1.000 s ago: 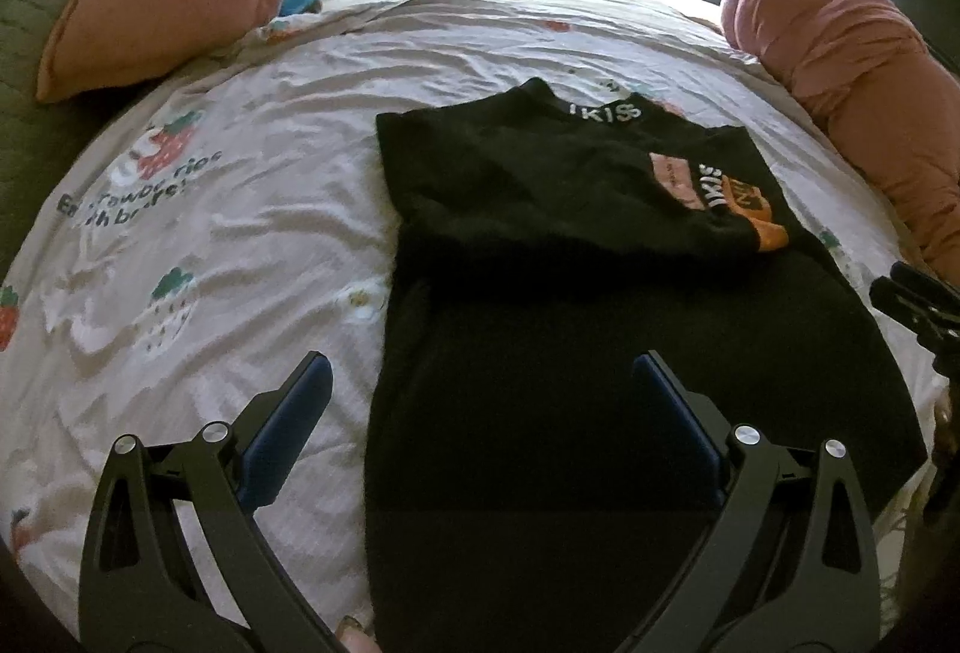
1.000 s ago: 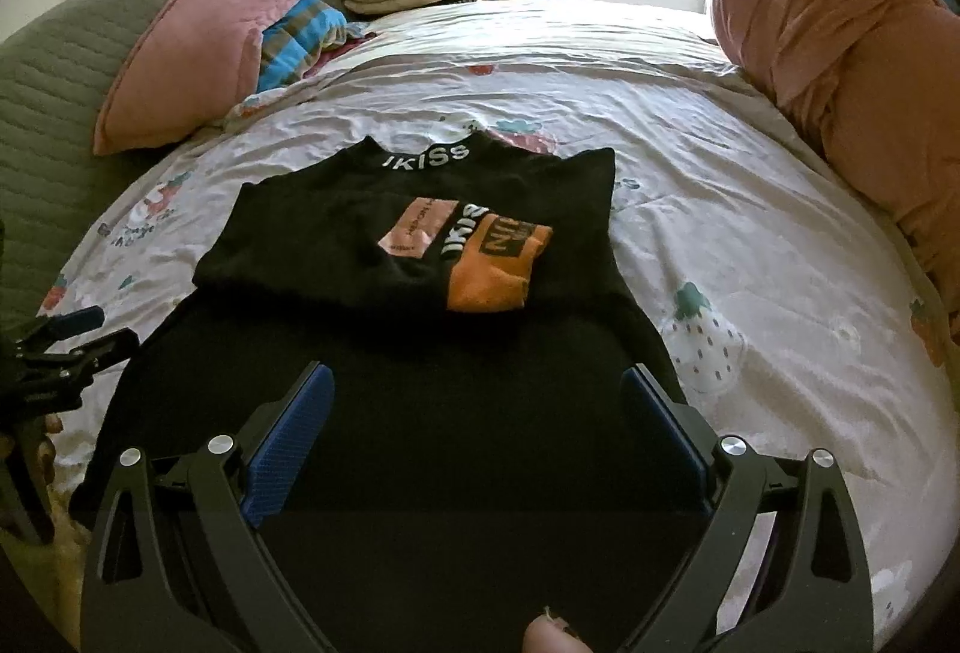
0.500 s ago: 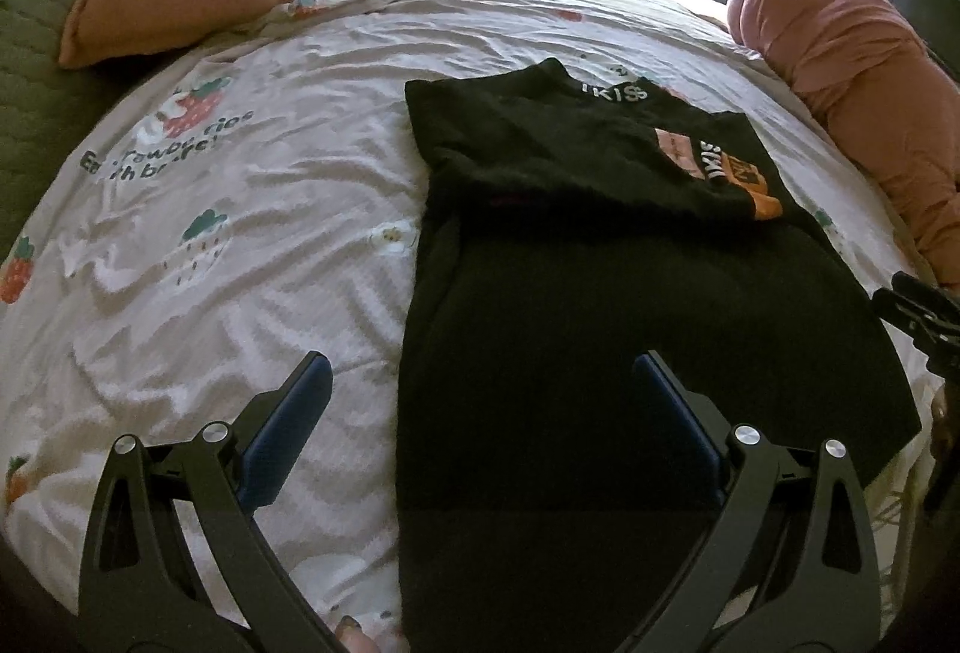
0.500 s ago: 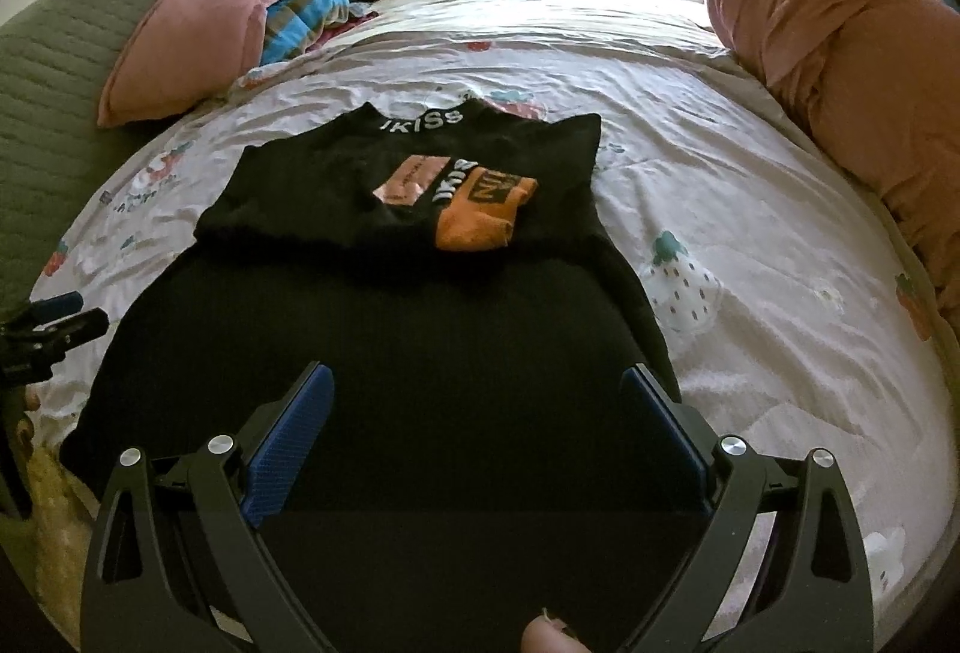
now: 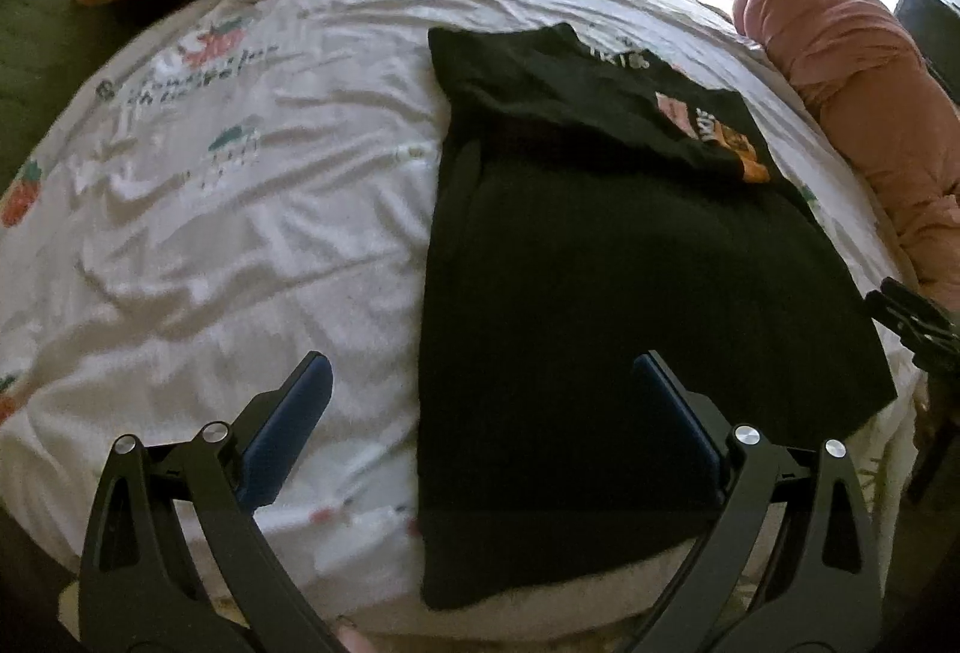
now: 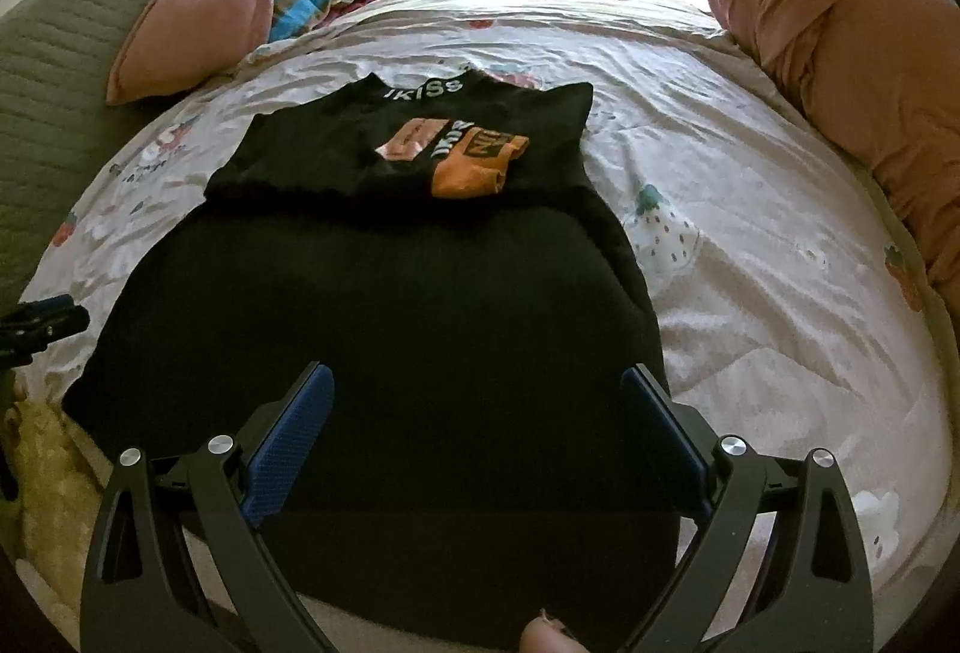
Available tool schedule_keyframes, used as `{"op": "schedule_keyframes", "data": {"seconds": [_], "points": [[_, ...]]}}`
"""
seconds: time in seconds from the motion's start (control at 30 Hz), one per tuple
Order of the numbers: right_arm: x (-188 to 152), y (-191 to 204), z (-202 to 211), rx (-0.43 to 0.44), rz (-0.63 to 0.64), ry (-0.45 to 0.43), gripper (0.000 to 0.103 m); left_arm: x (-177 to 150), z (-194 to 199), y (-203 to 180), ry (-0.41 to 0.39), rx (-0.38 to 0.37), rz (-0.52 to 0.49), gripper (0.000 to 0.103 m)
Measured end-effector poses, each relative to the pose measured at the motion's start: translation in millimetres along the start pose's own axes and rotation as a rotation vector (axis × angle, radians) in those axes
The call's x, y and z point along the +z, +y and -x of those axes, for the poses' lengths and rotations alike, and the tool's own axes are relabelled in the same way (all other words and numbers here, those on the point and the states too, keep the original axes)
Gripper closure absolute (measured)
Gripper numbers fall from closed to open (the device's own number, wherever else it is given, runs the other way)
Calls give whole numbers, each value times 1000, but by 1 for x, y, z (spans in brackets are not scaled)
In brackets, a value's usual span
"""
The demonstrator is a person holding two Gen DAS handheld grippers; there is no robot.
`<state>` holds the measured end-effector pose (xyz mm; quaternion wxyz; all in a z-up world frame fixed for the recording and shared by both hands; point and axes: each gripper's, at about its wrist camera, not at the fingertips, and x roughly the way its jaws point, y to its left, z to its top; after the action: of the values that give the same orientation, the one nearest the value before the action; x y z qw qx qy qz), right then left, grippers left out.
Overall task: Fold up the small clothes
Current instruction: 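Lower both tools to the black shirt hem and grasp it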
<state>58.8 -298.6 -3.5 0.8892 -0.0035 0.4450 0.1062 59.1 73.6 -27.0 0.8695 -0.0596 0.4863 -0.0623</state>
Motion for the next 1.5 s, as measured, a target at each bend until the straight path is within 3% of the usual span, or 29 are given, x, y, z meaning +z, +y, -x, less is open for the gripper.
{"op": "schedule_keyframes", "data": {"seconds": [0.13,0.33,0.43,0.5,0.53,0.97,1.1,1.23,1.3,1.37,1.43,1.47,1.5], "points": [[-9,-1,3,-5,7,10,8,-13,1,7,45,-90,31,9],[-17,-3,10,-4,10,11,8,-31,0,11,109,-143,51,10],[-20,-5,14,-5,13,7,8,-40,-1,10,132,-162,53,22],[-22,-6,15,-9,14,8,8,-43,-3,12,142,-186,77,40],[-23,-7,17,-13,15,8,8,-46,-4,13,150,-199,90,43],[-57,-24,27,29,7,91,9,-49,-19,11,206,-168,91,44],[-69,-33,26,30,-8,137,28,-48,-21,12,201,-167,98,44],[-77,-46,24,38,-54,164,32,-48,-20,14,196,-174,107,44],[-81,-54,20,55,-89,188,49,-48,-20,14,197,-174,106,44],[-83,-58,18,77,-112,193,58,-48,-20,13,197,-174,107,44],[-83,-59,19,89,-120,186,73,-48,-20,13,198,-172,106,44],[-81,-59,20,95,-121,181,90,-48,-21,13,199,-172,105,44],[-79,-59,22,107,-119,174,93,-48,-21,13,200,-172,106,44]]}}
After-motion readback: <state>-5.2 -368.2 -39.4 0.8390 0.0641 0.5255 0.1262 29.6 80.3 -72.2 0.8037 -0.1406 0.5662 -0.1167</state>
